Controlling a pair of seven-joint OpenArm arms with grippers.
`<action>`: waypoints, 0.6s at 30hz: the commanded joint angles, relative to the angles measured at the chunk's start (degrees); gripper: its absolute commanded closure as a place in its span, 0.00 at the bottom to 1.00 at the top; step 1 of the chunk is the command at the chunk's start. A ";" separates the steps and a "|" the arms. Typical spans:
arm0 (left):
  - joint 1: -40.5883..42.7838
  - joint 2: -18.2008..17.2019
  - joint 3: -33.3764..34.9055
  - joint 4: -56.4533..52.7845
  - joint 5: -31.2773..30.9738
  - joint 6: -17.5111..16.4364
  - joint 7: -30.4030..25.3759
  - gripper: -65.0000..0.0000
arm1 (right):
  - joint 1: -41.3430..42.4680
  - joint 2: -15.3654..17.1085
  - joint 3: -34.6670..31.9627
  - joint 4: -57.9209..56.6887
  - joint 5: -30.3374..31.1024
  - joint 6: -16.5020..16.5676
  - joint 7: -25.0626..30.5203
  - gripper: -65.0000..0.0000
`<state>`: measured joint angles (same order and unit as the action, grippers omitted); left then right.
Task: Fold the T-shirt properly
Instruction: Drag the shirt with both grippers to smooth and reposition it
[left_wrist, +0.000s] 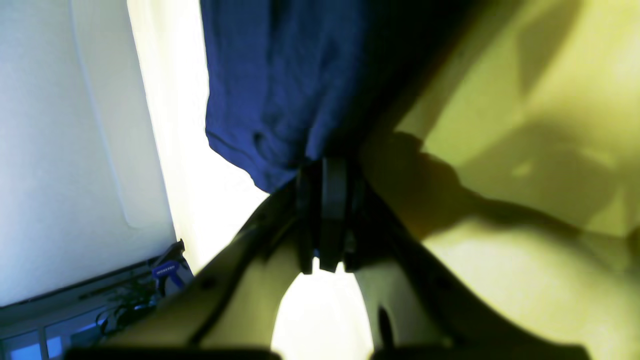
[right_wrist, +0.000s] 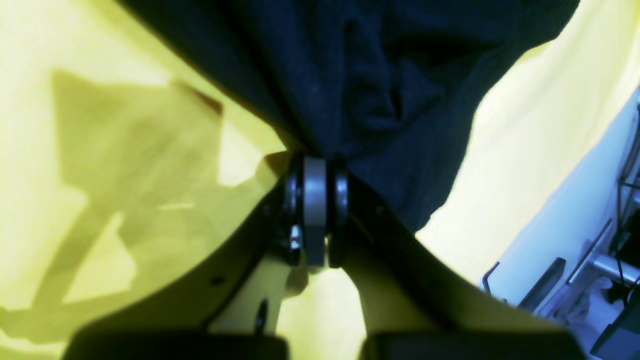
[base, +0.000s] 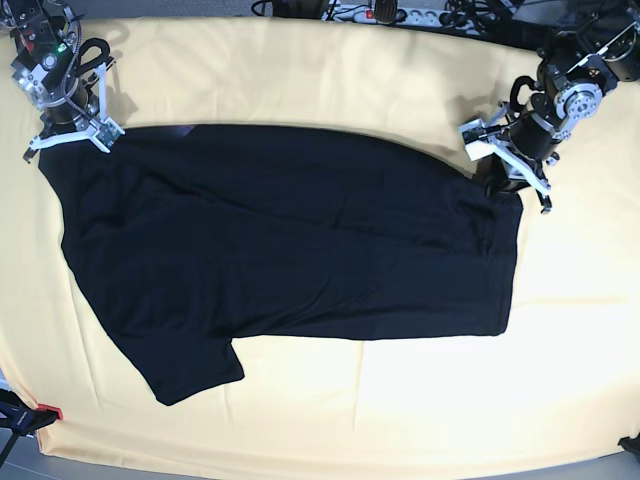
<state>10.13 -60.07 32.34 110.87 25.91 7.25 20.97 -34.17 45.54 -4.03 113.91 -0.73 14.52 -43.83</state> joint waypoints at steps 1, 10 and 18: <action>-0.46 -1.99 -0.55 1.79 0.33 1.09 0.09 1.00 | 0.02 1.01 0.39 1.46 -1.07 -0.66 -1.16 1.00; -0.15 -12.31 -0.52 9.84 -4.70 -0.24 0.50 1.00 | -2.29 1.18 0.46 8.61 -0.83 -0.79 -11.43 1.00; -0.15 -14.56 -0.52 14.34 -13.09 -11.76 1.79 1.00 | -13.42 1.16 6.38 11.85 -4.02 -4.02 -12.94 1.00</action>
<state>10.57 -73.28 32.34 124.38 12.21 -5.58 22.83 -47.27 45.76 1.80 125.01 -3.79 10.66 -55.59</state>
